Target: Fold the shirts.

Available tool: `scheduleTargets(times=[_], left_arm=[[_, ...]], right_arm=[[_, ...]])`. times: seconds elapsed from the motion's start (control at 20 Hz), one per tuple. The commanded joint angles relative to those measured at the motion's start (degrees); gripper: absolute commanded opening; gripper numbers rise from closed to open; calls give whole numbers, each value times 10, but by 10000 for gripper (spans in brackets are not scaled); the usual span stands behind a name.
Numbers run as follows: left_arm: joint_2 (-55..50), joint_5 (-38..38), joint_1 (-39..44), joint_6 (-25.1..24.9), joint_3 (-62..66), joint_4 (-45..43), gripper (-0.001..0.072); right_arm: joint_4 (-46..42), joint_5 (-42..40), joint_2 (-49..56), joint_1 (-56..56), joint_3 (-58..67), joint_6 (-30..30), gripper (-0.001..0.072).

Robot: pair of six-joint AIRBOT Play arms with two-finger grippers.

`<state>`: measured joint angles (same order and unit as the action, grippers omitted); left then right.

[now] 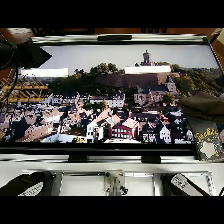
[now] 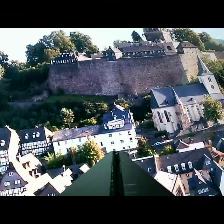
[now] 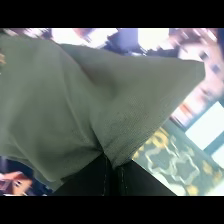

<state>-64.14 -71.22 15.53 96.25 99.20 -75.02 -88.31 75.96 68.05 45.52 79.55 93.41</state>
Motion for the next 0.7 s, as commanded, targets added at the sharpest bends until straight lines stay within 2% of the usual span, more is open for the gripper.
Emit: scheduleTargets(times=[0.0, 0.3, 0.5, 0.55, 0.6, 0.65], left_arm=[[1, -17, 3, -6, 0, 2, 36], [7, -34, 13, -10, 0, 2, 36], [7, -34, 14, -10, 0, 2, 36], [7, -34, 14, -10, 0, 2, 36], [7, -34, 14, -10, 0, 2, 35], [7, -34, 14, -10, 0, 2, 36]], right_arm=[[-110, 67, -17, 12, -46, 89, 54], [-210, 55, -103, 12, -245, 194, 55], [-206, 35, -119, 12, -308, 261, 56], [-207, 35, -119, 12, -318, 275, 91], [-210, 35, -119, 12, -325, 286, 281], [-214, 35, -119, 12, -326, 282, 520]])
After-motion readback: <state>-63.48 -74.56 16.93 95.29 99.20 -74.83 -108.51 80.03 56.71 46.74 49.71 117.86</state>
